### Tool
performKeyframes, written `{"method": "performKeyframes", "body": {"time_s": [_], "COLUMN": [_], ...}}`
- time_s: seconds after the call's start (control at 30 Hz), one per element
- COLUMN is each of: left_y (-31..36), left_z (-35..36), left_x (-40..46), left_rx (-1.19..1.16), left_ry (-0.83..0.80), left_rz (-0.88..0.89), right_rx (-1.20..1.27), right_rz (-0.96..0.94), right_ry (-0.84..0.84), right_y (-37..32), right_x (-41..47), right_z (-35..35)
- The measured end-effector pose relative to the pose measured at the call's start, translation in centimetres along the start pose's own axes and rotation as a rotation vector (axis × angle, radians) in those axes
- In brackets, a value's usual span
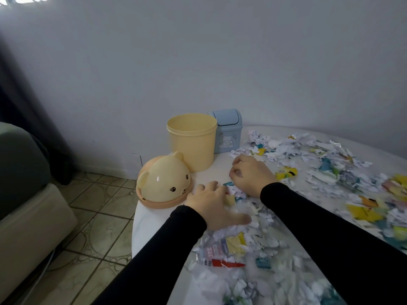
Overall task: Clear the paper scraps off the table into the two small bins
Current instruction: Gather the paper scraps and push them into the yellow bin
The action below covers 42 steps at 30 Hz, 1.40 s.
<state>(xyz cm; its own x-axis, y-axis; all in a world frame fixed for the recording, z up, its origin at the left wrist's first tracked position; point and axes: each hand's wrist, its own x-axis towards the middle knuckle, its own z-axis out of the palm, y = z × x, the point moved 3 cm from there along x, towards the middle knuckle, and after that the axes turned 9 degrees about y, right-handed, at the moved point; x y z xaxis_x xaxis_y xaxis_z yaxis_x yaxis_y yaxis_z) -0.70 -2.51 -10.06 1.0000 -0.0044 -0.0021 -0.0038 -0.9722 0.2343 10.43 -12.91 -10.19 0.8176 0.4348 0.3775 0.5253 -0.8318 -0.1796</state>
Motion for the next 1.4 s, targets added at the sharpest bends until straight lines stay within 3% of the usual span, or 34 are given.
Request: {"method": "performKeyframes", "body": {"time_s": [0.07,0.17,0.43,0.7,1.13,1.4], "left_y": [0.3,0.3,-0.4,-0.9,-1.6,-0.8], "left_z": [0.9,2.2,2.3,1.1,-2.5,-5.4], "left_x": [-0.7,-0.7,1.3,2.5,2.9,3.0], "left_rx": [0.023,0.04,-0.03,-0.244,-0.767,-0.891], "left_ry": [-0.022,0.083,0.307,0.404,0.691,0.771], "left_rz": [-0.005,-0.009,-0.059,-0.141,-0.232,-0.221], "right_rx": [0.031,0.059,0.036,-0.027,0.458,0.604], "right_rz": [0.002,0.016,0.138,0.209,0.386,0.409], "right_ry": [-0.04,-0.107,-0.09,-0.054,0.279,0.364], "right_y": [0.0,0.2,0.1,0.1,0.7,-0.9], "right_x": [-0.9,-1.9,-2.3,-1.6,0.3,2.0], "right_z": [0.3,1.0,1.2,1.2,-2.4,-4.4]}}
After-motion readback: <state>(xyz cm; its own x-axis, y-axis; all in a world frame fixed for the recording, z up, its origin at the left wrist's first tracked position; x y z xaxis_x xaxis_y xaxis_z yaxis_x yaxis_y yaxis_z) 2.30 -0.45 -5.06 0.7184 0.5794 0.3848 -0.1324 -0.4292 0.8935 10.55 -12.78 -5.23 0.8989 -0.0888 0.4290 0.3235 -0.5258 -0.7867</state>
